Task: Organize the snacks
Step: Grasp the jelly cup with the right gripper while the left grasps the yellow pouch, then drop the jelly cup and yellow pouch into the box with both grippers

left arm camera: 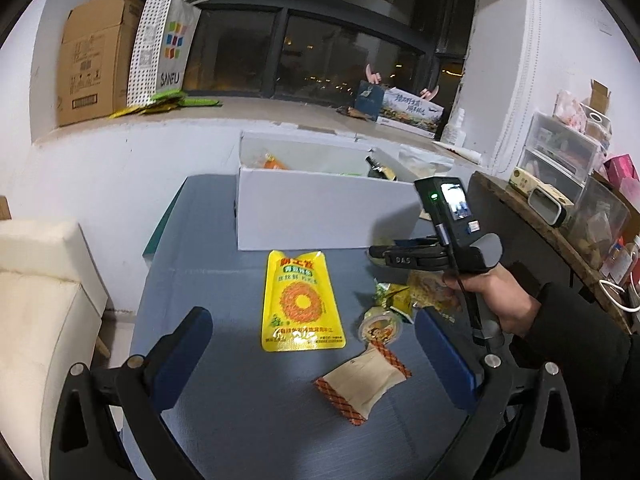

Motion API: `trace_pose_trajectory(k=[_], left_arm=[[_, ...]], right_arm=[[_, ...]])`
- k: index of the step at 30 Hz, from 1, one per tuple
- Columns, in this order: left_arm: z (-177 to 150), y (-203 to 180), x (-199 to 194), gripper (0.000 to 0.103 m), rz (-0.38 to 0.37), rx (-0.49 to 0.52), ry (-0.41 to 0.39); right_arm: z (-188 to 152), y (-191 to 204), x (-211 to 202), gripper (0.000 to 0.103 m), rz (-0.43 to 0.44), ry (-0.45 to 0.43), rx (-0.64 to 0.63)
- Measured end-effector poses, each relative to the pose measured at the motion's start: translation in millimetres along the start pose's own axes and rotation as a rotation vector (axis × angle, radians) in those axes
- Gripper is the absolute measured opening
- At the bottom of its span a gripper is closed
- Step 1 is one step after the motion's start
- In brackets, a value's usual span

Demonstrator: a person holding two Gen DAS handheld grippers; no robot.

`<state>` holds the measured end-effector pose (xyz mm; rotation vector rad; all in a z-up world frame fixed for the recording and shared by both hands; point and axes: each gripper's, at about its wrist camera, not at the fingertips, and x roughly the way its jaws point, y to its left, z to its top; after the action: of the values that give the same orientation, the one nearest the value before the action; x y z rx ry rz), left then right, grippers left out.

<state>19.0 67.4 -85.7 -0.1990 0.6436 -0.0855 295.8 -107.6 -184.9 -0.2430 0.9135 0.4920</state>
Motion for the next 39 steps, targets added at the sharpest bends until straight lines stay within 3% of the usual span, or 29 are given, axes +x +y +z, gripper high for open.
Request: trace_pose_trajectory(k=[7,15,20,29,32,36,39], left_arm=[[-3,4,12,0.103,-0.015,-0.015,0.028],[11,14,75,0.103,-0.034,-0.056,0.146],[18,20,132,0.103,0.03,-0.075,0.241],[19,5,195,0.102,0.126,-0.022,0.309],[18,-1,200,0.084,0.184,0.025,0.31],[22,-5,187,0.049,0.157,0.033,0.269],[26,-4,166,0.046,0.128,0.022,0.216]], right_arm=[[-9,3,-23,0.036,0.052,-0.074,-0.012],[-33,7,-118,0.037,0.159,-0.241,-0.008],[-50,9,-163,0.037,0.203,-0.325,0.0],[-73,12,-186,0.037,0.22,-0.365,0.04],[-77,12,-185,0.037,0.212,-0.364,0.036],[-80,11,-187,0.037,0.219,-0.367,0.042],[-82,13,-187,0.037,0.217,-0.368,0.041]])
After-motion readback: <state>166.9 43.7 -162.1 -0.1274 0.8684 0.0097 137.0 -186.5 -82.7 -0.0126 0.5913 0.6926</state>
